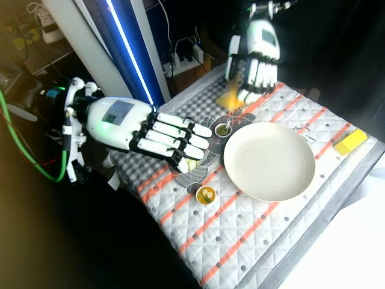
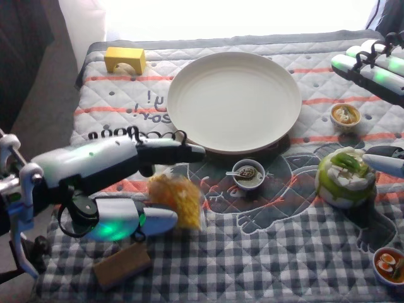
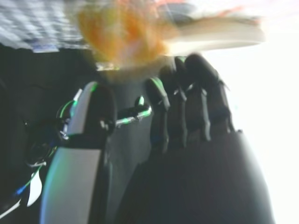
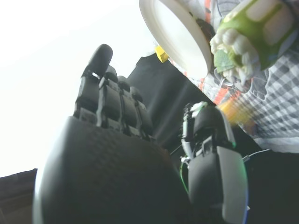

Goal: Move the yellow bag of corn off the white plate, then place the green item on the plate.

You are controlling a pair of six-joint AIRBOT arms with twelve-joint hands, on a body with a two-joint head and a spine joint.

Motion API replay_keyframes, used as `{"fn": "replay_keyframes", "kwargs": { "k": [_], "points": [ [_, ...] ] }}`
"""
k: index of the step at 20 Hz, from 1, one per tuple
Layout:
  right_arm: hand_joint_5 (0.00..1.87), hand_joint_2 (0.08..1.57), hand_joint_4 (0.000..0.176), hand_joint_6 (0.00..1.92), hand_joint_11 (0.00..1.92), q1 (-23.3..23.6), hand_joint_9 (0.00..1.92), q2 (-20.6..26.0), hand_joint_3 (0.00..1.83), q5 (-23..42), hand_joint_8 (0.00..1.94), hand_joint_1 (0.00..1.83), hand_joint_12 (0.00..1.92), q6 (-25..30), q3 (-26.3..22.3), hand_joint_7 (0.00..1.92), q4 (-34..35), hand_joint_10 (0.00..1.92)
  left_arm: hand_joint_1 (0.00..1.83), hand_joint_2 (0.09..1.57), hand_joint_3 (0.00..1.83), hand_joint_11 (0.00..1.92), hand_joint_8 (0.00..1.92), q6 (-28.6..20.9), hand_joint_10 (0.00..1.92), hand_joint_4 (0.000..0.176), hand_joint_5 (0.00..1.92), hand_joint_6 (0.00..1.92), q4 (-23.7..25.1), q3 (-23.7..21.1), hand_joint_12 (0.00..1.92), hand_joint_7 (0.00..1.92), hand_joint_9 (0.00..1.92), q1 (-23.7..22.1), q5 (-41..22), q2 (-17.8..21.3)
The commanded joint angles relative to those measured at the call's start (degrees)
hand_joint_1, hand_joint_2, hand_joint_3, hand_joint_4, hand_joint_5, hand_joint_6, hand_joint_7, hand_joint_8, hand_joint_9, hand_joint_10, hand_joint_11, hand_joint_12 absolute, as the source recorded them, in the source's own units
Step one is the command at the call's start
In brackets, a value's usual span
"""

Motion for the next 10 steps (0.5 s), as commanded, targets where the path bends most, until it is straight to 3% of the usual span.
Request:
{"fn": "replay_keyframes", "kwargs": {
  "k": [1, 2, 4, 5, 6, 7, 8, 9, 10],
  "points": [
    [0.00, 1.21, 0.000, 0.00, 0.00, 0.3, 0.07, 0.2, 0.00, 7.1, 0.00, 0.63, 0.95, 0.5, 0.0, 0.06, -0.5, 0.02, 0.50, 1.24, 0.00, 0.00, 0.00, -0.5, 0.02, 0.036, 0.02, 0.00, -0.3, 0.0, 0.21, 0.01, 0.00, -0.5, -7.3, 0.0],
    [0.00, 1.19, 0.000, 0.00, 0.00, 0.3, 0.07, 0.2, 0.00, 7.1, 0.00, 0.62, 1.04, 0.8, 0.0, 0.04, -0.5, 0.02, 0.51, 1.22, 0.00, 0.00, 0.00, -0.5, 0.00, 0.056, 0.00, 0.00, -0.3, -0.1, 0.04, 0.00, 0.00, -0.4, -7.6, 0.1],
    [0.00, 1.17, 0.000, 0.00, 0.00, -0.1, 0.10, 0.1, 0.00, 7.1, 0.00, 0.62, 1.18, 3.5, 0.4, 0.05, -1.4, 0.03, 0.60, 1.20, 0.00, 0.00, 0.00, -0.5, 0.00, 0.051, 0.00, 0.00, -1.4, -0.4, 0.00, 0.00, 0.00, -0.2, -10.5, 0.9],
    [0.00, 1.14, 0.004, 0.00, 0.00, -0.5, 0.11, 0.1, 0.00, 7.1, 0.01, 0.63, 1.14, 6.5, 1.1, 0.07, -2.5, 0.03, 0.56, 1.20, 0.00, 0.00, 0.00, -0.5, 0.00, 0.070, 0.00, 0.00, -2.6, -0.5, 0.00, 0.00, 0.00, 0.0, -13.1, 1.4],
    [0.00, 1.13, 0.019, 0.00, 0.00, -0.9, 0.08, -0.3, 0.00, 7.1, 0.00, 0.59, 1.07, 8.9, 1.8, 0.04, -3.2, 0.02, 0.56, 1.20, 0.00, 0.00, 0.00, -0.5, 0.00, 0.048, 0.00, 0.00, -3.5, -0.5, 0.00, 0.00, 0.00, 0.1, -15.1, 1.8],
    [0.00, 1.11, 0.023, 0.00, 0.00, -1.5, 0.04, -0.7, 0.00, 7.1, 0.00, 0.58, 1.01, 10.5, 2.4, 0.01, -3.5, 0.00, 0.52, 1.21, 0.00, 0.00, 0.00, -0.5, 0.00, 0.045, 0.00, 0.00, -4.2, -0.5, 0.00, 0.00, 0.00, 0.2, -16.9, 2.1],
    [0.00, 1.11, 0.009, 0.00, 0.00, -2.2, 0.03, -1.0, 0.00, 6.8, 0.00, 0.59, 0.96, 10.7, 2.6, 0.00, -3.5, 0.00, 0.50, 1.23, 0.00, 0.00, 0.00, -0.6, 0.00, 0.031, 0.00, 0.00, -5.4, -0.5, 0.00, 0.00, 0.00, 0.3, -20.0, 2.4],
    [0.00, 1.10, 0.005, 0.00, 0.00, -2.6, 0.07, -1.5, 0.00, 6.1, 0.00, 0.62, 1.09, 10.7, 2.7, 0.01, -3.5, 0.02, 0.52, 1.21, 0.00, 0.04, 0.00, -0.6, 0.00, 0.005, 0.00, 0.00, -6.2, -0.5, 0.02, 0.00, 0.00, 0.4, -22.7, 2.4],
    [0.00, 1.10, 0.000, 0.00, 0.00, -2.7, 0.08, -2.0, 0.00, 5.3, 0.00, 0.62, 1.11, 10.7, 2.8, 0.01, -3.6, 0.02, 0.53, 1.20, 0.00, 0.06, 0.00, -0.6, 0.00, 0.014, 0.00, 0.00, -6.7, -0.5, 0.03, 0.00, 0.00, 0.4, -24.4, 2.4]
  ]
}}
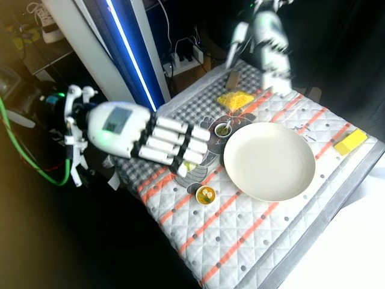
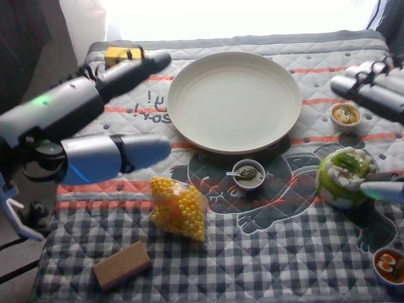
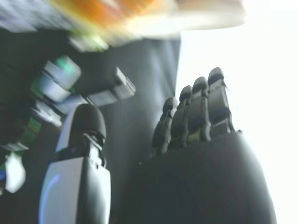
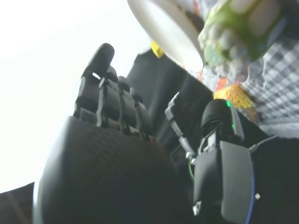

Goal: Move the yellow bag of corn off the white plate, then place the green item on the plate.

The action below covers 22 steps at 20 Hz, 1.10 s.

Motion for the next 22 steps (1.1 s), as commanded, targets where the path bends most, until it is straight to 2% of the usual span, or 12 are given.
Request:
{"fn": "replay_keyframes", "kwargs": {
  "k": [1, 3, 6, 7, 8, 9, 10, 11, 12, 14, 19, 22],
  "points": [
    [0.00, 1.10, 0.000, 0.00, 0.00, 0.5, 0.08, -0.6, 0.00, 4.7, 0.00, 0.61, 1.15, 0.3, 0.3, 0.01, -0.8, 0.02, 0.53, 1.19, 0.01, 0.01, 0.00, -0.4, 0.00, 0.016, 0.00, 0.00, 0.1, 0.0, 0.29, 0.00, 0.00, -0.4, -10.4, -0.1],
    [0.00, 1.10, 0.001, 0.00, 0.00, 0.6, 0.08, -1.9, 0.00, 2.6, 0.01, 0.65, 0.99, 0.3, 1.0, 0.03, -1.2, 0.02, 0.55, 1.24, 0.00, 0.00, 0.00, -0.4, 0.01, 0.000, 0.01, 0.00, -0.9, 0.2, 0.73, 0.02, 0.03, -0.4, -12.3, -0.1],
    [0.01, 1.10, 0.000, 0.00, 0.00, 0.6, 0.10, -3.4, 0.00, 0.9, 0.01, 0.75, 0.84, 0.3, 2.0, 0.06, -1.2, 0.02, 0.66, 1.27, 0.01, 0.00, 0.00, -0.5, 0.01, 0.000, 0.05, 0.01, -1.6, 0.3, 0.79, 0.02, 0.04, -0.4, -13.6, -0.1],
    [0.09, 1.11, 0.000, 0.02, 0.00, 0.7, 0.17, -3.9, 0.00, 0.5, 0.02, 0.91, 0.84, 0.3, 2.3, 0.15, -1.2, 0.04, 0.69, 1.28, 0.00, 0.00, 0.00, -0.5, 0.02, 0.000, 0.07, 0.01, -1.7, 0.3, 1.06, 0.04, 0.05, -0.4, -14.0, -0.1],
    [0.27, 1.14, 0.000, 0.02, 0.28, 0.8, 0.48, -4.5, 0.00, 0.2, 0.03, 1.04, 1.39, 0.3, 2.9, 0.37, -1.1, 0.45, 0.75, 1.29, 0.00, 0.00, 0.00, -0.6, 0.01, 0.000, 0.08, 0.01, -1.8, 0.3, 1.17, 0.04, 0.05, -0.3, -14.2, -0.1],
    [0.41, 1.17, 0.000, 0.03, 0.48, 1.0, 0.61, -5.0, 0.00, 0.1, 0.05, 1.10, 1.56, 0.3, 3.3, 0.53, -0.9, 0.79, 0.77, 1.29, 0.00, 0.00, 0.00, -0.6, 0.02, 0.000, 0.10, 0.01, -2.1, 0.4, 1.24, 0.06, 0.06, -0.1, -14.4, -0.1],
    [0.55, 1.19, 0.000, 0.04, 0.57, 1.3, 0.69, -5.6, 0.00, -0.2, 0.10, 1.16, 1.58, 0.3, 3.8, 0.72, -0.7, 0.92, 0.77, 1.31, 0.00, 0.00, 0.00, -0.6, 0.03, 0.000, 0.11, 0.01, -2.6, 0.5, 1.28, 0.07, 0.08, 0.0, -14.8, -0.1],
    [0.63, 1.21, 0.000, 1.05, 0.74, 1.6, 0.84, -6.1, 0.00, -0.7, 1.04, 1.21, 1.69, 0.3, 4.2, 0.88, -0.7, 1.19, 0.77, 1.32, 0.01, 0.00, 0.01, -0.6, 0.03, 0.000, 0.12, 0.01, -2.9, 0.5, 1.28, 0.08, 0.09, 0.2, -15.1, -0.1],
    [0.68, 1.23, 0.000, 1.18, 0.85, 2.0, 0.88, -6.5, 0.00, -1.4, 1.36, 1.22, 1.82, 0.3, 4.5, 0.87, -0.7, 1.46, 0.78, 1.35, 0.01, 0.00, 0.00, -0.7, 0.03, 0.000, 0.11, 0.00, -3.1, 0.5, 1.25, 0.07, 0.08, 0.3, -15.3, -0.1],
    [0.68, 1.23, 0.000, 1.24, 0.84, 2.2, 0.85, -6.5, 0.00, -1.5, 1.44, 1.22, 1.86, 0.3, 4.6, 0.86, -0.7, 1.58, 0.77, 1.37, 0.00, 0.00, 0.00, -0.7, 0.02, 0.000, 0.10, 0.00, -3.3, 0.5, 1.12, 0.06, 0.08, 0.6, -15.8, -0.1],
    [0.66, 1.24, 0.000, 1.32, 0.85, 4.6, 0.86, -2.9, 0.00, 5.3, 1.41, 1.20, 1.86, 0.3, 2.2, 0.86, -2.9, 1.51, 0.67, 1.38, 0.00, 0.00, 0.00, -1.1, 0.03, 0.000, 0.11, 0.00, -3.7, 0.5, 1.17, 0.06, 0.08, 1.3, -16.8, 0.1],
    [0.63, 1.27, 0.000, 1.28, 0.92, 7.1, 0.90, -3.0, 0.00, 9.3, 1.57, 1.19, 1.92, 0.3, 2.6, 0.81, -3.1, 1.77, 0.73, 1.38, 0.00, 0.00, 0.00, -1.1, 0.01, 0.000, 0.12, 0.00, -4.0, 0.8, 1.15, 0.04, 0.04, 1.2, -17.1, -0.2]
  ]
}}
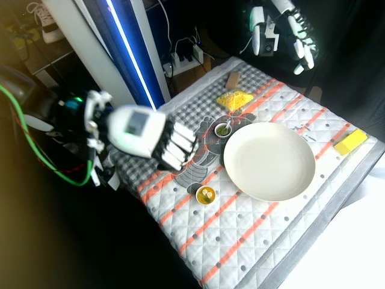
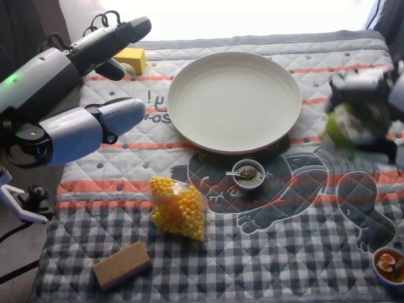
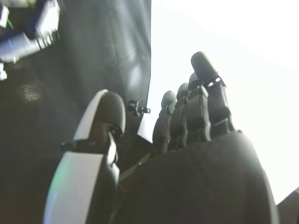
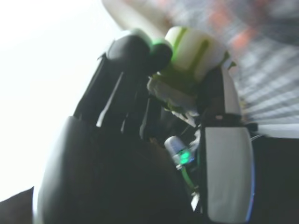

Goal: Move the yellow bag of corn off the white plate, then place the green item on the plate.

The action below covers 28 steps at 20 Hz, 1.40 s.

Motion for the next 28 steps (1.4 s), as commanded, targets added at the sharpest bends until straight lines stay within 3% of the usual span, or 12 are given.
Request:
{"fn": "replay_keyframes", "kwargs": {
  "k": [1, 5, 13, 14, 15, 18, 20, 21, 24, 26, 27, 28],
  "points": [
    [0.64, 1.28, 0.000, 1.25, 0.77, 1.8, 0.77, -1.0, 0.00, 7.9, 1.64, 1.19, 1.92, -0.1, 0.8, 0.76, -0.3, 1.80, 0.73, 1.38, 0.00, 0.00, 0.00, -0.4, 0.01, 0.000, 0.11, 0.00, 0.2, 0.4, 1.10, 0.02, 0.03, -0.6, -7.5, -0.2],
    [0.66, 1.28, 0.000, 1.28, 0.77, 12.7, 0.71, -10.6, 0.00, -2.2, 1.63, 1.18, 1.92, -0.1, 9.7, 0.75, -1.5, 1.82, 0.72, 1.40, 0.00, 0.00, 0.00, -0.6, 0.00, 0.000, 0.10, 0.00, -0.5, 0.7, 0.60, 0.02, 0.00, -0.4, -7.9, -0.7],
    [0.54, 1.29, 0.000, 1.42, 0.73, 20.6, 0.67, -27.9, 0.00, -21.1, 1.52, 1.18, 1.92, -0.1, 27.3, 0.78, 1.1, 1.68, 0.71, 1.38, 0.00, 0.00, 0.00, -2.7, 0.01, 0.000, 0.21, 0.00, -0.9, 2.0, 0.66, 0.07, 0.01, -0.1, -7.7, -2.0],
    [0.35, 1.23, 0.000, 0.78, 0.16, 20.6, 0.41, -28.9, 0.00, -22.4, 0.88, 1.10, 1.80, -0.1, 28.7, 0.53, 1.6, 1.16, 0.70, 1.38, 0.00, 0.00, 0.01, -2.7, 0.01, 0.000, 0.23, 0.01, -0.9, 2.0, 0.65, 0.08, 0.02, -0.1, -7.7, -2.1],
    [0.30, 1.21, 0.000, 0.35, 0.03, 20.6, 0.35, -29.3, 0.00, -23.2, 0.50, 1.02, 1.75, -0.1, 29.2, 0.47, 1.6, 0.92, 0.70, 1.38, 0.00, 0.00, 0.00, -2.7, 0.01, 0.000, 0.24, 0.01, -0.9, 2.0, 0.61, 0.09, 0.03, -0.1, -7.7, -2.2],
    [0.02, 1.19, 0.000, 0.01, 0.00, 20.5, 0.01, -29.6, 0.00, -24.4, 0.01, 0.77, 1.39, -0.1, 29.9, 0.02, 2.7, 0.23, 0.72, 1.38, 0.00, 0.00, 0.00, -2.8, 0.01, 0.000, 0.15, 0.00, -0.9, 2.0, 0.74, 0.08, 0.04, -0.1, -7.7, -2.1],
    [0.00, 1.21, 0.039, 0.00, 0.00, 20.6, 0.00, -29.4, 0.00, -23.3, 0.00, 0.67, 0.59, -0.7, 28.1, 0.00, 2.8, 0.01, 0.69, 1.39, 0.00, 0.00, 0.00, -3.1, 0.00, 0.000, 0.12, 0.00, -0.9, 2.1, 0.66, 0.07, 0.02, -0.1, -8.3, -2.1],
    [0.00, 1.21, 0.007, 0.00, 0.00, 20.6, 0.00, -28.7, 0.00, -22.5, 0.00, 0.63, 0.32, -1.0, 27.3, 0.00, 2.8, 0.00, 0.69, 1.39, 0.00, 0.00, 0.00, -3.2, 0.01, 0.000, 0.12, 0.00, -0.9, 2.1, 0.62, 0.08, 0.03, -0.1, -8.5, -2.1],
    [0.00, 1.24, 0.000, 0.00, 0.00, 20.6, 0.00, -20.9, 0.01, -14.8, 0.00, 0.45, 0.32, -2.9, 19.2, 0.00, 2.7, 0.00, 0.63, 1.38, 0.00, 0.00, 0.00, -3.5, 0.01, 0.000, 0.13, 0.00, -1.3, 2.2, 0.67, 0.08, 0.04, -0.3, -10.2, -2.1],
    [0.00, 1.24, 0.017, 0.00, 0.00, 19.8, 0.00, -14.5, 0.00, -9.1, 0.00, 0.42, 0.07, -2.9, 13.2, 0.00, 1.2, 0.00, 0.67, 1.38, 0.00, 0.00, 0.00, -4.3, 0.00, 0.024, 0.06, 0.00, -2.3, 2.0, 0.60, 0.02, 0.01, 0.2, -12.5, -1.9],
    [0.00, 1.24, 0.052, 0.00, 0.05, 19.0, 0.00, -12.3, 0.00, -6.6, 0.00, 0.39, 0.04, -2.9, 11.2, 0.00, 0.9, 0.00, 0.71, 1.38, 0.00, 0.00, 0.00, -5.4, 0.00, 0.039, 0.04, 0.00, -2.5, 2.0, 0.53, 0.00, 0.00, 0.6, -13.7, -1.8],
    [0.00, 1.22, 0.095, 0.00, 0.01, 16.6, 0.04, -8.2, 0.01, -0.6, 0.00, 0.32, 0.69, -2.9, 7.4, 0.00, 0.6, 0.02, 0.78, 1.36, 0.00, 0.00, 0.00, -8.8, 0.00, 0.016, 0.02, 0.00, -2.7, 2.2, 0.64, 0.00, 0.00, 1.5, -16.4, -1.3]
  ]
}}
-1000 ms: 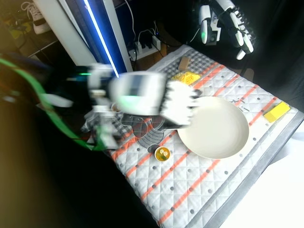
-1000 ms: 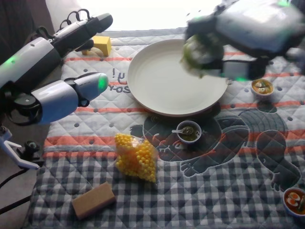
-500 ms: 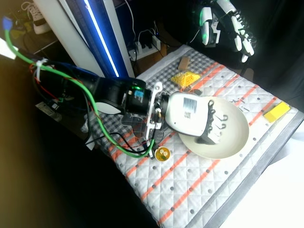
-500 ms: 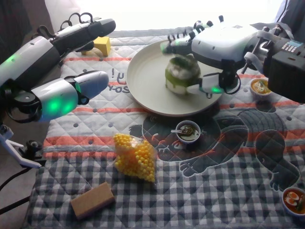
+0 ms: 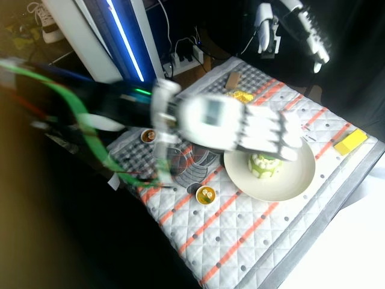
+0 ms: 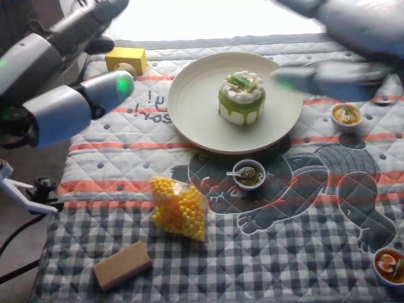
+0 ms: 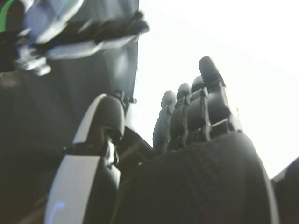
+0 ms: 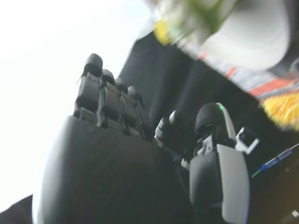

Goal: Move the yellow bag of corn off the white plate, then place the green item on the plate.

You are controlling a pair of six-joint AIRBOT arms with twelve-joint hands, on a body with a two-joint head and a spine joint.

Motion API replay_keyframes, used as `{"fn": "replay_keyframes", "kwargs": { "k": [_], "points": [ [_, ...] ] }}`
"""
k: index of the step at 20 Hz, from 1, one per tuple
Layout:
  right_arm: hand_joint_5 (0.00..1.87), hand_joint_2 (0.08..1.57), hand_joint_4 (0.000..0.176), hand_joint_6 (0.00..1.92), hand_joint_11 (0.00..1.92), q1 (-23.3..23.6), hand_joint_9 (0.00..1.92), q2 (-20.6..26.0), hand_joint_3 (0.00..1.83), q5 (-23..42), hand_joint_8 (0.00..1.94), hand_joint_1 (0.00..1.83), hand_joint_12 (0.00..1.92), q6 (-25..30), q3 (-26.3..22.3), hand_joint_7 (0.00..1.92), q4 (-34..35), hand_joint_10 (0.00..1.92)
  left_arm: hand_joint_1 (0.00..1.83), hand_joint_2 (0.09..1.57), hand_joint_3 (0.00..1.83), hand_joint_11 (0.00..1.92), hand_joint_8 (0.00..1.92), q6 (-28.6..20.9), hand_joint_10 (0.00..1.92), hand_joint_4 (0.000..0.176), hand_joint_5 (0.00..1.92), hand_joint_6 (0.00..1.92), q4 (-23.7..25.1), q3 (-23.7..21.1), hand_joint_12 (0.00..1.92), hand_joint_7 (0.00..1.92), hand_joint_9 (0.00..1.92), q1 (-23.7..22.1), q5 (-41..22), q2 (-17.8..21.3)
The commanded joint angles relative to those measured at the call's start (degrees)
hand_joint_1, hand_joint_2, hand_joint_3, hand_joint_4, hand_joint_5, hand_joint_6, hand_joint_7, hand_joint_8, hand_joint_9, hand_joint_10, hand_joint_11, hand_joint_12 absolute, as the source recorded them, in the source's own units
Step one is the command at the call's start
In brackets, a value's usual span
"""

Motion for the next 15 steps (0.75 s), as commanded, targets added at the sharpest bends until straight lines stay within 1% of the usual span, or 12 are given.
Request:
{"fn": "replay_keyframes", "kwargs": {
  "k": [1, 2, 3, 4, 5, 6, 7, 9, 10, 11, 13, 15],
  "points": [
    [0.00, 1.20, 0.108, 0.00, 0.00, -0.7, 0.06, 1.1, 0.00, 11.3, 0.00, 0.34, 1.08, -0.1, -1.4, 0.00, -0.6, 0.03, 0.71, 1.37, 0.00, 0.00, 0.00, -2.7, 0.00, 0.045, 0.00, 0.00, 0.5, 0.4, 0.56, 0.00, 0.00, 0.1, -10.7, 0.6],
    [0.00, 1.19, 0.143, 0.00, 0.00, -3.5, 0.04, 4.3, 0.00, 17.4, 0.00, 0.36, 1.17, -0.1, -4.1, 0.00, 0.0, 0.02, 0.64, 1.39, 0.00, 0.00, 0.00, -5.3, 0.00, 0.075, 0.00, 0.00, 0.2, 0.7, 0.37, 0.00, 0.00, 0.7, -12.8, 0.9],
    [0.00, 1.20, 0.141, 0.00, 0.00, -5.9, 0.01, 6.6, 0.00, 21.5, 0.00, 0.43, 0.77, -0.1, -5.8, 0.00, 1.3, 0.00, 0.54, 1.41, 0.00, 0.00, 0.00, -7.1, 0.00, 0.043, 0.00, 0.00, 0.1, 1.0, 0.14, 0.00, 0.00, 1.0, -14.0, 1.1],
    [0.00, 1.21, 0.120, 0.00, 0.00, -8.1, 0.00, 8.7, 0.00, 24.9, 0.00, 0.48, 0.35, -0.2, -7.3, 0.00, 2.6, 0.00, 0.50, 1.40, 0.00, 0.00, 0.00, -8.4, 0.00, 0.016, 0.00, 0.00, 0.1, 1.2, 0.03, 0.00, 0.00, 1.1, -15.2, 1.4],
    [0.00, 1.20, 0.113, 0.00, 0.00, -10.6, 0.00, 10.7, 0.00, 29.3, 0.00, 0.50, 0.07, -0.2, -8.7, 0.00, 4.1, 0.00, 0.45, 1.39, 0.00, 0.00, 0.00, -9.0, 0.00, 0.021, 0.00, 0.00, 0.1, 1.2, 0.00, 0.00, 0.00, 1.2, -15.9, 1.6],
    [0.00, 1.19, 0.095, 0.00, 0.02, -13.0, 0.00, 12.1, 0.00, 32.9, 0.00, 0.48, 0.02, -0.2, -9.9, 0.00, 5.2, 0.00, 0.47, 1.38, 0.00, 0.00, 0.00, -9.3, 0.00, 0.013, 0.00, 0.00, 0.1, 1.1, 0.00, 0.00, 0.00, 1.3, -16.8, 1.9],
    [0.00, 1.15, 0.114, 0.00, 0.00, -15.0, 0.00, 13.3, 0.03, 36.2, 0.00, 0.59, 0.53, -0.2, -11.1, 0.00, 6.0, 0.00, 0.52, 1.34, 0.00, 0.00, 0.00, -9.6, 0.00, 0.060, 0.00, 0.00, 0.1, 0.9, 0.00, 0.00, 0.00, 1.4, -17.4, 2.2],
    [0.00, 1.15, 0.127, 0.00, 0.00, -19.4, 0.00, 15.2, 0.01, 43.2, 0.00, 0.65, 0.56, -0.1, -13.3, 0.00, 7.5, 0.00, 0.51, 1.31, 0.00, 0.00, 0.00, -11.5, 0.00, 0.128, 0.00, 0.00, 0.1, 0.5, 0.00, 0.00, 0.00, 2.4, -19.5, 3.0],
    [0.00, 1.16, 0.101, 0.00, 0.00, -20.9, 0.00, 15.6, 0.01, 44.9, 0.00, 0.64, 0.46, 0.0, -13.9, 0.00, 8.0, 0.00, 0.48, 1.29, 0.00, 0.00, 0.00, -12.8, 0.00, 0.128, 0.00, 0.00, 0.1, 0.5, 0.00, 0.00, 0.00, 3.0, -20.5, 3.1],
    [0.00, 1.15, 0.089, 0.00, 0.00, -22.6, 0.00, 15.7, 0.00, 47.1, 0.00, 0.56, 0.11, 0.5, -14.3, 0.00, 8.4, 0.00, 0.51, 1.30, 0.00, 0.00, 0.00, -13.8, 0.00, 0.109, 0.00, 0.00, 0.1, 0.5, 0.00, 0.00, 0.00, 3.9, -22.0, 3.3],
    [0.00, 1.11, 0.125, 0.00, 0.00, -25.6, 0.00, 15.7, 0.00, 51.2, 0.00, 0.51, 0.00, 2.3, -14.6, 0.00, 8.8, 0.00, 0.63, 1.28, 0.00, 0.00, 0.00, -13.8, 0.00, 0.125, 0.00, 0.00, 0.0, 0.2, 0.00, 0.00, 0.00, 4.6, -24.1, 3.5],
    [0.00, 1.09, 0.090, 0.00, 0.00, -27.2, 0.00, 16.1, 0.00, 53.6, 0.00, 0.54, 0.00, 2.7, -15.1, 0.00, 8.9, 0.00, 0.53, 1.30, 0.00, 0.00, 0.00, -13.8, 0.00, 0.171, 0.00, 0.00, 0.2, -0.1, 0.00, 0.00, 0.00, 4.7, -25.9, 3.6]
  ]
}}
